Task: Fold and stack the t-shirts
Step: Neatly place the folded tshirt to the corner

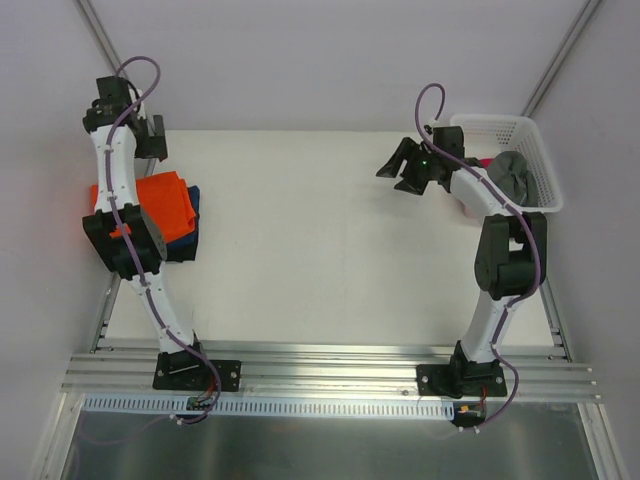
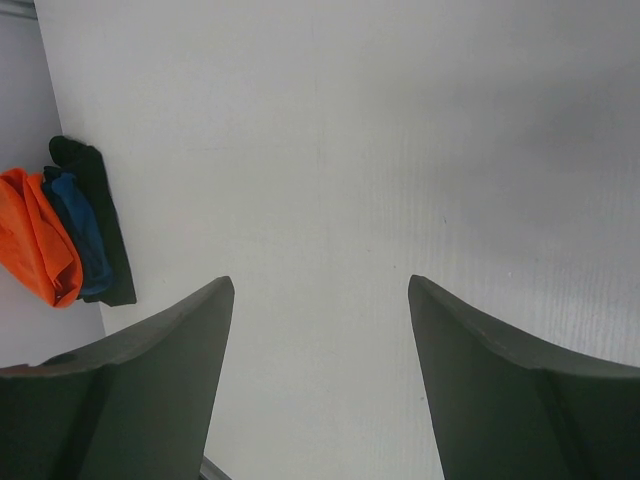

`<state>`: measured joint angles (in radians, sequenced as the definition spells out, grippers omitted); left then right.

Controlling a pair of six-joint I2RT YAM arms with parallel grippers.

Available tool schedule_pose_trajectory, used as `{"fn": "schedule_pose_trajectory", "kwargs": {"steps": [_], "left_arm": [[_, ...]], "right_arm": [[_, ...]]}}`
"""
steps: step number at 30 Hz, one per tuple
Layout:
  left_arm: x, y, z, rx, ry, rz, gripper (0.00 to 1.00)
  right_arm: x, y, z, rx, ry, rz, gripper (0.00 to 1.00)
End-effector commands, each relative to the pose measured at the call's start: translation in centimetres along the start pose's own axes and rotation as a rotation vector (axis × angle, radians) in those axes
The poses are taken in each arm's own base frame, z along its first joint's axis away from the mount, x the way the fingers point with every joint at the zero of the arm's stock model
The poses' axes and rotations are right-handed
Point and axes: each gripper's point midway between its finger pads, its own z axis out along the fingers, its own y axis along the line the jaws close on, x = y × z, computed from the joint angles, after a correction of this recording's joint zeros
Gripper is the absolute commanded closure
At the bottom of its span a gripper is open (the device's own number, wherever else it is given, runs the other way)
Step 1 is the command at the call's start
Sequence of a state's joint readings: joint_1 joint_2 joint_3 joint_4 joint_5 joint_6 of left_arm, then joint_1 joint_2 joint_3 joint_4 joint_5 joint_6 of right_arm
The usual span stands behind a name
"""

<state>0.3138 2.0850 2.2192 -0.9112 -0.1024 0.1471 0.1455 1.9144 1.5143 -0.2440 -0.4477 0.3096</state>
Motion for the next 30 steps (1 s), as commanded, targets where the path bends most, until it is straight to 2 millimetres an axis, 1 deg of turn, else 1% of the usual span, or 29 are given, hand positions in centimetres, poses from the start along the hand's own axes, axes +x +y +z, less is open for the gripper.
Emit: {"fn": "schedule_pose_trajectory", "kwargs": {"steps": [1,3,4,5,6,7,8,9,10,11,12,13,14,15,16,17,18,19,20,21,22,23,24,25,26,27,28,29,30], "left_arm": [[-1.9,-1.3,-1.7,-0.06,-0.054,0.067,0.01],[-2.7,-1.8,-2.8,-0.075,-0.086,0.085,0.01],[-3.0,-2.7,-4.1,-0.056,-0.11,0.083,0.01],[-1.8,-3.4,-4.0,-0.036,-0.079,0.086,0.01],[-1.2,-4.6,-4.6,0.018,-0.072,0.084,0.01],[-0.9,-5.9,-6.6,0.069,-0.089,0.082,0.01],[-0.2,-7.3,-7.4,0.127,-0.084,0.081,0.01],[1.2,-9.6,-7.8,0.241,-0.052,0.08,0.01],[1.3,-11.3,-10.0,0.334,-0.076,0.058,0.01],[2.2,-13.5,-10.9,0.426,-0.063,0.063,0.01],[2.4,-15.0,-11.9,0.497,-0.061,0.058,0.01],[2.4,-16.8,-13.7,0.593,-0.067,0.04,0.01],[2.4,-18.6,-15.0,0.637,-0.071,0.04,0.01],[2.1,-19.4,-15.9,0.659,-0.09,0.049,0.01],[1.7,-20.2,-17.0,0.674,-0.115,0.058,0.01],[0.7,-20.1,-17.7,0.65,-0.157,0.066,0.01],[0.7,-21.8,-19.1,0.666,-0.182,0.103,0.01],[0.1,-21.8,-20.1,0.659,-0.218,0.105,0.01],[-1.0,-21.6,-21.3,0.64,-0.268,0.104,0.01],[-1.5,-21.8,-22.4,0.646,-0.3,0.107,0.01],[-2.0,-21.6,-23.4,0.65,-0.328,0.097,0.01],[-2.7,-21.4,-24.7,0.658,-0.367,0.094,0.01],[-3.1,-21.3,-25.3,0.664,-0.385,0.094,0.01],[-3.3,-21.1,-26.1,0.667,-0.409,0.094,0.01],[-3.5,-20.9,-26.6,0.671,-0.423,0.095,0.01],[-3.4,-20.9,-27.0,0.682,-0.429,0.095,0.01],[-3.2,-20.7,-27.7,0.688,-0.437,0.093,0.01],[-2.8,-20.7,-27.5,0.687,-0.425,0.09,0.01],[-2.7,-20.7,-27.6,0.686,-0.427,0.088,0.01]], "right_arm": [[-1.6,3.0,-2.2,-0.035,-0.063,-0.07,0.25],[-1.4,3.0,-2.3,-0.028,-0.06,-0.078,0.25],[-1.5,3.1,-2.5,-0.025,-0.063,-0.086,0.25],[-1.3,3.3,-2.6,-0.026,-0.061,-0.093,0.25],[-1.3,3.5,-2.8,-0.027,-0.063,-0.098,0.25],[-1.6,3.8,-3.4,-0.027,-0.075,-0.121,0.25],[-1.7,3.9,-3.7,-0.022,-0.083,-0.133,0.25],[-1.9,4.0,-4.1,-0.015,-0.088,-0.151,0.25],[-2.6,4.4,-5.2,-0.001,-0.122,-0.181,0.24],[-3.0,4.4,-6.0,0.019,-0.138,-0.252,0.24],[-4.3,5.0,-7.2,0.034,-0.185,-0.304,0.24],[-5.7,4.7,-8.3,0.093,-0.243,-0.343,0.24],[-6.5,5.0,-9.6,0.122,-0.272,-0.439,0.23],[-7.4,5.2,-10.6,0.147,-0.305,-0.476,0.22],[-8.8,5.5,-11.9,0.188,-0.353,-0.511,0.21],[-9.3,5.9,-13.1,0.203,-0.377,-0.534,0.2],[-9.6,5.9,-13.7,0.223,-0.39,-0.57,0.19],[-9.7,6.8,-14.6,0.202,-0.396,-0.597,0.16],[-9.1,7.1,-15.0,0.19,-0.374,-0.62,0.14],[-8.7,8.1,-16.3,0.164,-0.371,-0.679,0.14],[-8.4,10.2,-17.6,0.094,-0.364,-0.72,0.13],[-6.6,9.7,-18.3,0.104,-0.275,-0.716,0.13],[-6.4,10.1,-19.3,0.111,-0.256,-0.719,0.12],[-6.4,9.2,-19.8,0.174,-0.228,-0.711,0.11],[-6.0,9.2,-21.9,0.227,-0.203,-0.687,0.09],[-6.0,8.5,-22.9,0.283,-0.197,-0.663,0.09],[-6.2,7.4,-23.9,0.373,-0.203,-0.635,0.04],[-5.8,6.4,-25.5,0.447,-0.203,-0.598,0.02],[-5.7,6.0,-26.3,0.484,-0.212,-0.589,0.0]]}}
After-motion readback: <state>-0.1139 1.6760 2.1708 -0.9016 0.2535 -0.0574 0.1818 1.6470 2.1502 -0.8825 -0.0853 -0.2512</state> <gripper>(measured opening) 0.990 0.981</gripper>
